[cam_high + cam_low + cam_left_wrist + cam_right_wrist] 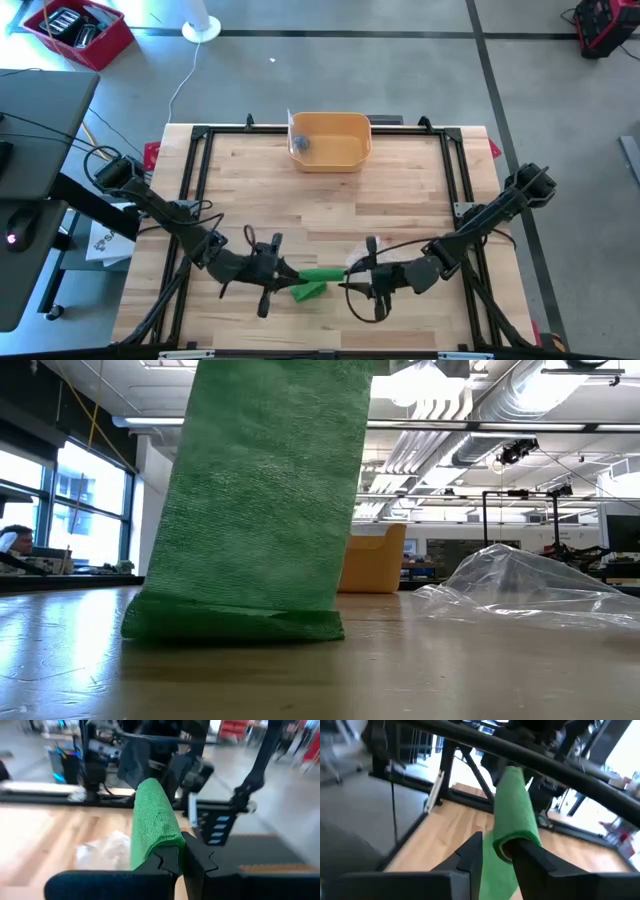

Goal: Roll bandage
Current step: Roll the green bandage

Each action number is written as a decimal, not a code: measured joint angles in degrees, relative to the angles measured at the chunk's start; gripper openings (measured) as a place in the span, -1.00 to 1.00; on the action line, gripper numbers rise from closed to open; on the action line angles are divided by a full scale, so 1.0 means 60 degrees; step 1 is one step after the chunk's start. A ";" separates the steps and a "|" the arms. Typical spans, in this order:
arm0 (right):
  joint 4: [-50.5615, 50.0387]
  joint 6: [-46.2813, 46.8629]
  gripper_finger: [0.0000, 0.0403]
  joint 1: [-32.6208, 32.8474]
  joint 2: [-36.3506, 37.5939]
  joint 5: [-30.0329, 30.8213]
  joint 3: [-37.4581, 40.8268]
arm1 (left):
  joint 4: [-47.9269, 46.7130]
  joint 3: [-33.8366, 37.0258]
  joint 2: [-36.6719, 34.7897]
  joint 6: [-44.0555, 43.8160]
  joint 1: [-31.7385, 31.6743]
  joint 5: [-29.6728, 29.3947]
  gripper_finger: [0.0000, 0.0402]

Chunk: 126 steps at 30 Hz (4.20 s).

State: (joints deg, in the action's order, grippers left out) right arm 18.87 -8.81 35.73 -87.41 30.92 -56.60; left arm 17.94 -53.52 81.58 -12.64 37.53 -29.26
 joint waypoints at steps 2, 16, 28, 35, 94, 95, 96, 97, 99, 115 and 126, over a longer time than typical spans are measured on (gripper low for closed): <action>0.0166 0.1005 -0.51 -0.0102 -0.0001 -0.0178 0.0000 | -0.0223 0.0000 -0.0048 0.0853 0.0190 -0.0446 -0.97; 0.0729 0.4461 -0.49 -0.1203 -0.0067 -0.1638 0.0006 | -0.1016 0.0000 -0.0075 0.5161 0.1011 -0.2837 -0.96; 0.1101 0.3295 -0.95 -0.1264 -0.0292 -0.2106 0.0015 | -0.0754 0.0007 -0.0076 0.3531 0.1064 -0.2618 -0.70; 0.0959 0.1006 -0.98 -0.0835 -0.0398 -0.1449 -0.0249 | -0.0600 0.0015 -0.0149 0.0696 0.1113 -0.2599 -0.38; 0.0856 0.4920 -0.35 -0.1145 -0.0380 -0.2979 -0.0375 | -0.0787 0.0011 -0.0087 0.3801 0.1061 -0.1544 -0.94; 0.0834 0.4913 -0.36 -0.1148 -0.0380 -0.2981 -0.0375 | -0.0782 0.0011 -0.0087 0.3870 0.1051 -0.1540 -0.94; 0.0824 0.4876 -0.37 -0.1148 -0.0380 -0.2981 -0.0375 | -0.0768 0.0011 -0.0087 0.3888 0.1051 -0.1541 -0.94; 0.0817 0.4743 -0.38 -0.1148 -0.0380 -0.2984 -0.0375 | -0.0755 0.0011 -0.0087 0.3890 0.1051 -0.1542 -0.94; 0.0802 0.4414 -0.43 -0.1148 -0.0380 -0.2982 -0.0375 | -0.0644 0.0018 -0.0080 0.3890 0.1051 -0.1544 -0.93; 0.0741 -0.0502 -0.97 -0.0484 -0.0382 -0.1544 -0.0375 | -0.0282 0.0022 -0.0145 -0.1582 0.0698 -0.1516 -0.56; 0.0642 -0.5258 -0.96 0.0064 -0.0387 -0.1458 -0.0379 | 0.0491 0.0018 -0.0118 -0.2394 -0.0077 0.0431 -0.47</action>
State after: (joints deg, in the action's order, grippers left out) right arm 22.72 -40.36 36.11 -89.73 22.17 -58.87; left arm 20.88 -53.41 80.87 -27.00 37.07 -26.68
